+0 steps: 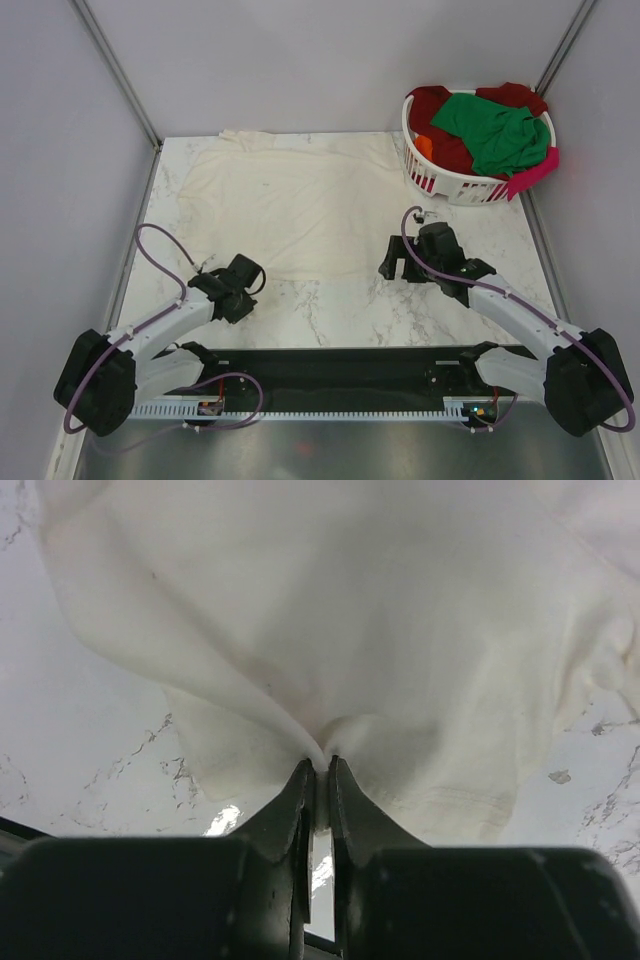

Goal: Fold and stack the t-shirts
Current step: Flatten the tshirt out

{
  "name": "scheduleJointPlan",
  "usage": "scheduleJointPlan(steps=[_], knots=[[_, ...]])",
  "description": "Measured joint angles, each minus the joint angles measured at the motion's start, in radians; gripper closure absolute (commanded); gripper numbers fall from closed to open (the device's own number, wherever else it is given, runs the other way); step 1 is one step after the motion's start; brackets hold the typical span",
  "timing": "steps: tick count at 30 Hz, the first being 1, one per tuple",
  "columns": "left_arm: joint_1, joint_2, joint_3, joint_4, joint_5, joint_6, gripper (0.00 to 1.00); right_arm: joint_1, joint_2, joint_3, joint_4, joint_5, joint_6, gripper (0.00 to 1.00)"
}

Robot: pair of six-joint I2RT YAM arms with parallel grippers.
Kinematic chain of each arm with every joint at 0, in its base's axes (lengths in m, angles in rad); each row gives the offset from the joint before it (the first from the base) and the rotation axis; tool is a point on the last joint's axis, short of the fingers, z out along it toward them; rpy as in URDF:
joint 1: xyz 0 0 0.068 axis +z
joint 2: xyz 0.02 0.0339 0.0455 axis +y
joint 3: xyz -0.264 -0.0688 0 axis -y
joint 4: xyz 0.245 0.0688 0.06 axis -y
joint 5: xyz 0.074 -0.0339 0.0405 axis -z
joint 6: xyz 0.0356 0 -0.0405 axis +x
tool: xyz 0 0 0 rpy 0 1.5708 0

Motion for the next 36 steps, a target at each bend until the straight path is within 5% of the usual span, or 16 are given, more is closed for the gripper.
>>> scheduleJointPlan(steps=[10,24,36], knots=[[0.0,-0.103,-0.01,0.01,0.033,0.043,0.94,-0.168,0.035,0.0,-0.101,0.206,0.029,0.03],[0.0,-0.153,-0.032,0.011,0.071,0.081,0.94,-0.195,0.261,0.017,0.02,0.181,0.064,0.35],[0.0,-0.162,-0.034,0.008,0.083,0.086,0.97,-0.196,0.304,0.018,0.085,0.134,0.071,0.91]])
